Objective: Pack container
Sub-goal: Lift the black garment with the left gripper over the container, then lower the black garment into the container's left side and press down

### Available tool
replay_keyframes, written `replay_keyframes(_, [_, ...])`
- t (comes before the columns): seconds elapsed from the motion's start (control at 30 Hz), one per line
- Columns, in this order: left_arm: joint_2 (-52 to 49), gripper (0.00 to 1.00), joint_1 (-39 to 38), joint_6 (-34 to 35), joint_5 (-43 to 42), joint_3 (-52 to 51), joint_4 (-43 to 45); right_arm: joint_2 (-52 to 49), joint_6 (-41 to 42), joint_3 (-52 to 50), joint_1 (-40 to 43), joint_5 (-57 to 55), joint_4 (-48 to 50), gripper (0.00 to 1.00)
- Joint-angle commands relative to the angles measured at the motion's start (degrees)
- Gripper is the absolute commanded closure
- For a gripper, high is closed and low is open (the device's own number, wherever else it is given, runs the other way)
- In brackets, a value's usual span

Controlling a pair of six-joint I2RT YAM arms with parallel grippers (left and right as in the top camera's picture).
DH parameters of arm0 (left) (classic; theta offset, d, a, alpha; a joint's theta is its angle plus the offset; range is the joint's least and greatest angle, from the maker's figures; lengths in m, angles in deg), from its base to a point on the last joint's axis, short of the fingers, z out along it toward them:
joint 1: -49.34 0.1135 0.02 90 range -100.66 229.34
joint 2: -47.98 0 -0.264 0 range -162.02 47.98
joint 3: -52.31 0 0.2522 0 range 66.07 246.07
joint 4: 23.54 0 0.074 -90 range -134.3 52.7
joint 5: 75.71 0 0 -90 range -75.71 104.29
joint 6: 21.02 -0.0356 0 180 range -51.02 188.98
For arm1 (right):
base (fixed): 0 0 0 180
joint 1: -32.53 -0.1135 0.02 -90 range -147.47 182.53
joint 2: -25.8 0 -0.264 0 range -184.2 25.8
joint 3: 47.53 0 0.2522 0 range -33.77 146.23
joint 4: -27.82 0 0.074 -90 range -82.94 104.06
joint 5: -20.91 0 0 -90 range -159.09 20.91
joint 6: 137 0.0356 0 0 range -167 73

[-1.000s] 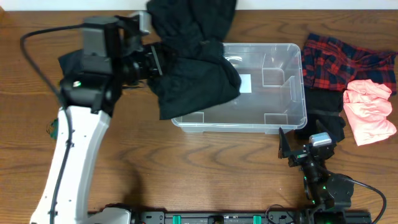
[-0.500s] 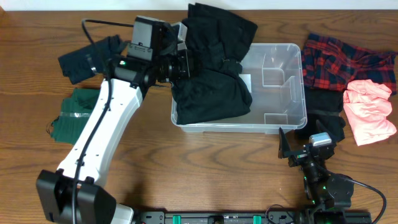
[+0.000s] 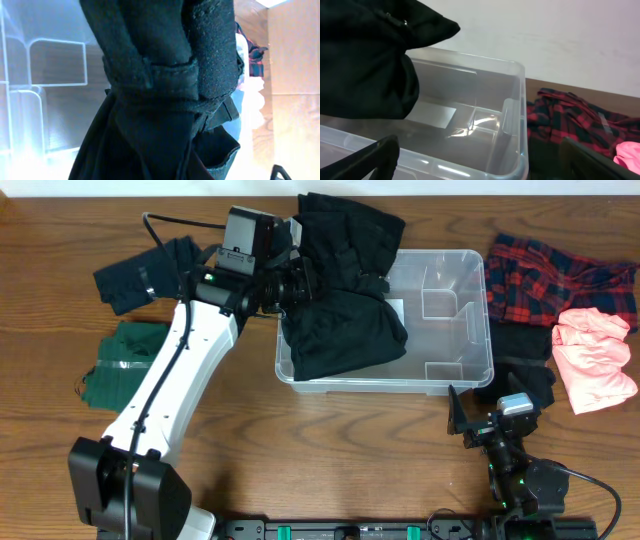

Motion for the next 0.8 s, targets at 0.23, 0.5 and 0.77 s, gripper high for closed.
replay_keyframes(0.23, [0.96, 0.94, -4.72, 1.01, 8.13, 0.46, 1.05, 0.35, -0.35, -0.09, 0.48, -0.13, -0.2, 0.01])
replay_keyframes(0.5, [-0.44, 0.94, -5.14, 1.03, 10.1, 0.35, 0.83, 0.35, -0.35, -0.09, 0.48, -0.13, -0.2, 0.01])
replay_keyframes(0.77, [-5.42, 0.94, -6.45, 1.03, 8.13, 0.35, 0.9, 0.35, -0.35, -0.09, 0.48, -0.13, -0.2, 0.01])
